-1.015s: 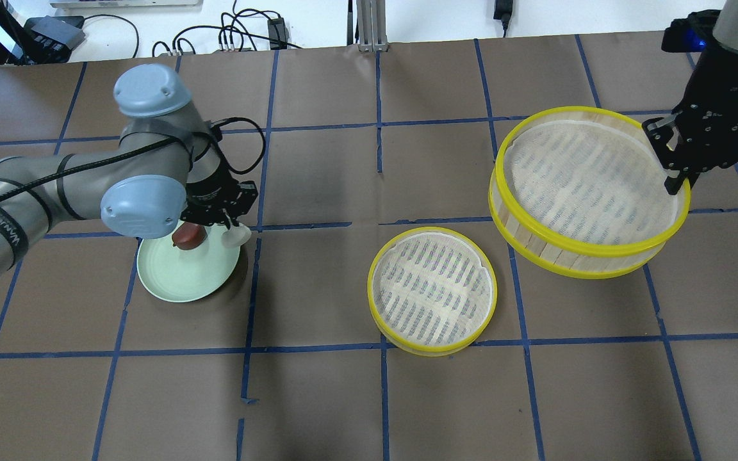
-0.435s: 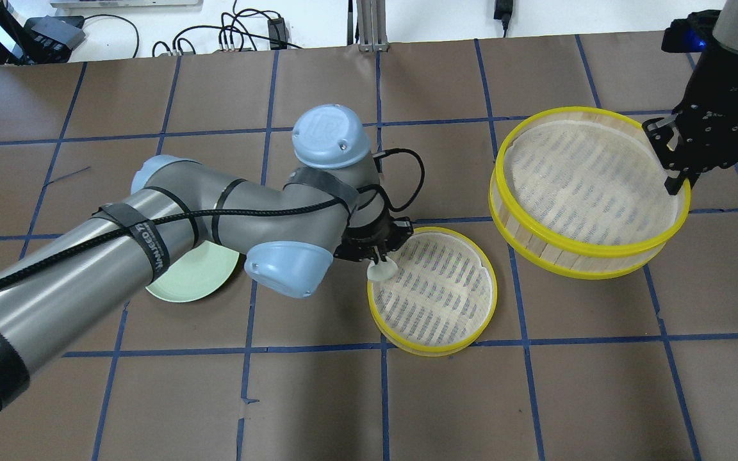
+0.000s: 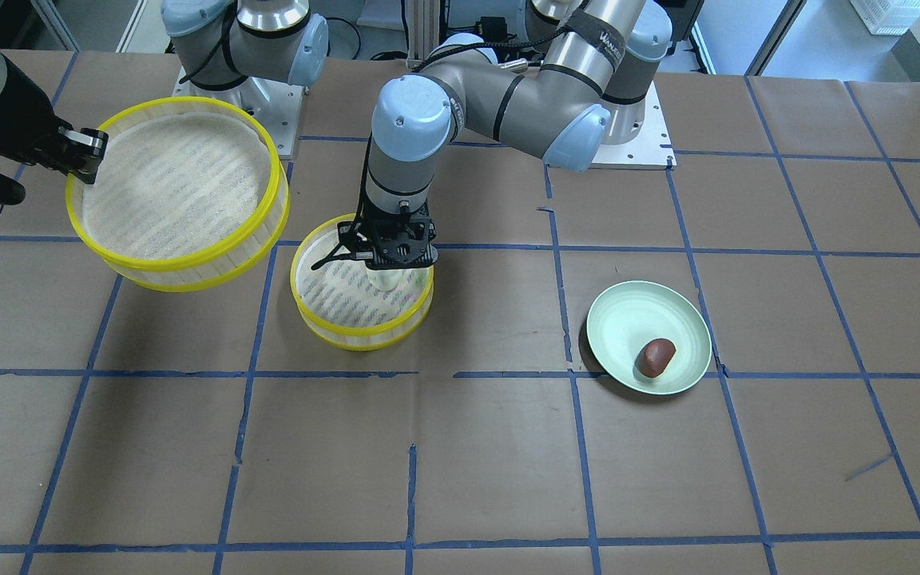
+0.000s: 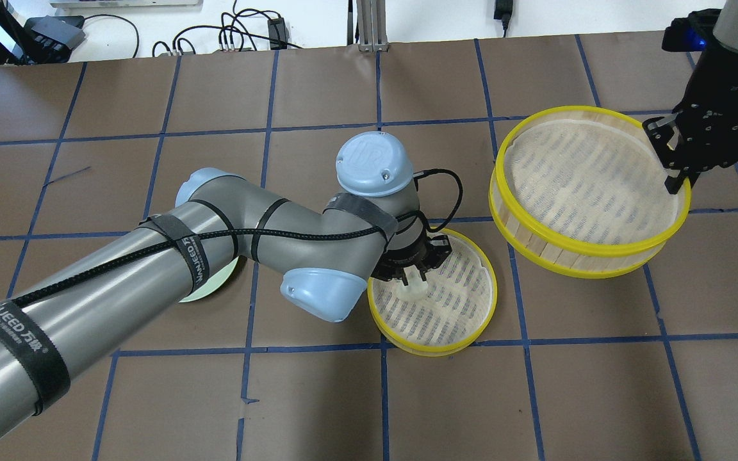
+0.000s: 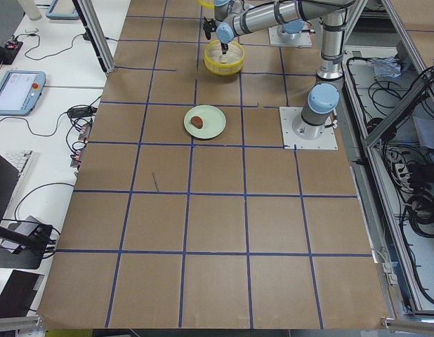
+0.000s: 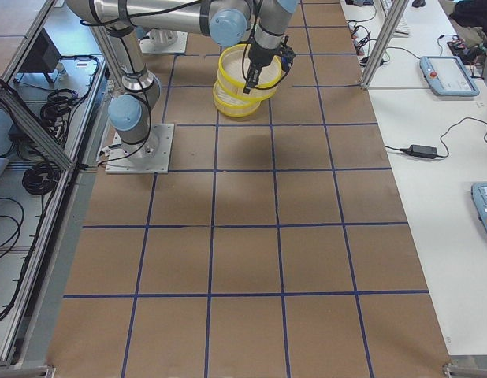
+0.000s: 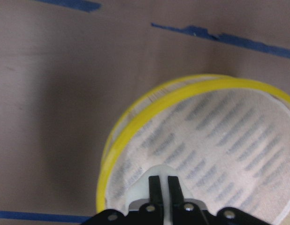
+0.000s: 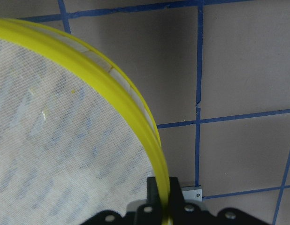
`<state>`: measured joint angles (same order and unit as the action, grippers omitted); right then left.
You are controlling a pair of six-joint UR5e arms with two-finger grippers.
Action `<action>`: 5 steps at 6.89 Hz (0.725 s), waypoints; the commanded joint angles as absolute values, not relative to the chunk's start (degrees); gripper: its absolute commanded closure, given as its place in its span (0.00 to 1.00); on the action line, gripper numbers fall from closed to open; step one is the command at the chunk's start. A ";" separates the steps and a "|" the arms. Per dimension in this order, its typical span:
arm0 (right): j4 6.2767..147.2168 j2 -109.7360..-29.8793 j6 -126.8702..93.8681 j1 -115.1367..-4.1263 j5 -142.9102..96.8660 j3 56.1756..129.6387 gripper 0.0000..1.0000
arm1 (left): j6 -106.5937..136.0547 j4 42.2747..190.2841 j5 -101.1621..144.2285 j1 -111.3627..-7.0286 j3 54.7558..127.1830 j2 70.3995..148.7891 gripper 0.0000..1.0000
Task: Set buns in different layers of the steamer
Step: 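Carry the white bun into the lower steamer tier and release it, then set the top tier back on the lower tier while the left gripper withdraws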
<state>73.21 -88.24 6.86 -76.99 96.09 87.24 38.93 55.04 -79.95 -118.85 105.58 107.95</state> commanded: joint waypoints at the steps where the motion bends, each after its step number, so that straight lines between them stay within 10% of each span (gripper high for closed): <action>1: 73.21 -88.24 6.86 -77.17 96.06 87.28 0.91 | 38.50 55.72 -83.81 -116.65 104.34 107.23 0.10; 5: 75.13 -88.33 -2.25 -82.42 91.69 91.91 0.92 | 14.06 61.53 -93.68 -93.84 103.45 106.35 0.10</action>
<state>73.83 -88.32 1.63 -80.18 93.42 89.82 23.27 61.68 -92.11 -100.66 103.28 106.50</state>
